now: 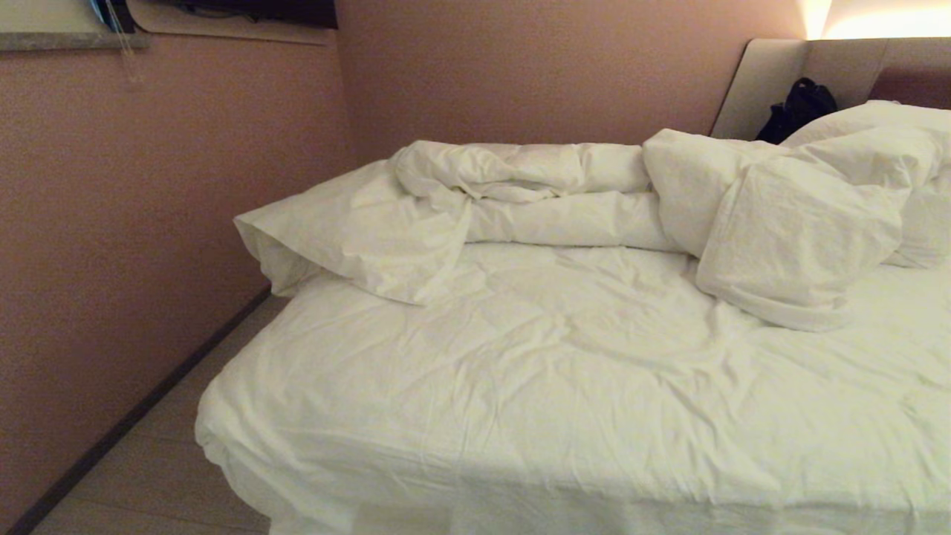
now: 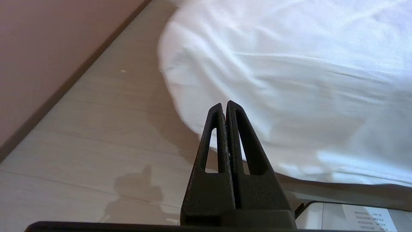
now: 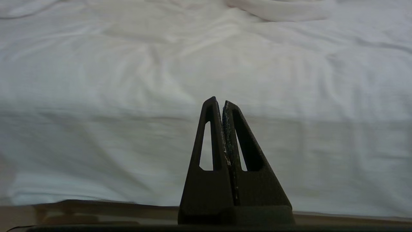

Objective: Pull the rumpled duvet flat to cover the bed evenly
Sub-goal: Hold the folded corner of the quilt

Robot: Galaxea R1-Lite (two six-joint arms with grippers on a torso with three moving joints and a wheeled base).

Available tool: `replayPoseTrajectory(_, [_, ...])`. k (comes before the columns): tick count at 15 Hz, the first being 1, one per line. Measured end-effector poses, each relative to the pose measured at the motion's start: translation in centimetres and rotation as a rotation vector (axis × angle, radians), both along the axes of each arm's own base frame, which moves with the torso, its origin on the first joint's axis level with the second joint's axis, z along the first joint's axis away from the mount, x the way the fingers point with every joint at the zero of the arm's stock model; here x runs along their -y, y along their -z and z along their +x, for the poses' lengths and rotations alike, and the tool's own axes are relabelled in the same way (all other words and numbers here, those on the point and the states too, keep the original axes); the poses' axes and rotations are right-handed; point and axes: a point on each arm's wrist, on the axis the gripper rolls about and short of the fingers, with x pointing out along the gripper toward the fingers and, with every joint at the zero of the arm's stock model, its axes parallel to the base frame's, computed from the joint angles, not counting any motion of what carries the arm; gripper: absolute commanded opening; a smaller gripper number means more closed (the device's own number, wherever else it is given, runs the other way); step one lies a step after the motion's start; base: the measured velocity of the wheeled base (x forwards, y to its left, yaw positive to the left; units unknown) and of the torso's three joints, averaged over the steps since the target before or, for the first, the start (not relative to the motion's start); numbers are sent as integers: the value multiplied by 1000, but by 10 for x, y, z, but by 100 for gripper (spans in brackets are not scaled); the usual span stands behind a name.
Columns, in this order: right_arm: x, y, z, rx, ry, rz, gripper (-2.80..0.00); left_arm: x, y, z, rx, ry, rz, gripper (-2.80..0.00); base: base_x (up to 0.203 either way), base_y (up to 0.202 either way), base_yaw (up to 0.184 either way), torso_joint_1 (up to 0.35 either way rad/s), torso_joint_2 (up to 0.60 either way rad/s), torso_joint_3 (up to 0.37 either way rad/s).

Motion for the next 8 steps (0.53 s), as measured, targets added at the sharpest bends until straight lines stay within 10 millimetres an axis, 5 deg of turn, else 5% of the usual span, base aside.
replayPoseTrajectory(8, [0, 0, 0, 0, -1, 3, -280, 0, 0, 0, -1, 2, 0, -280, 0, -195, 0, 1, 3, 2])
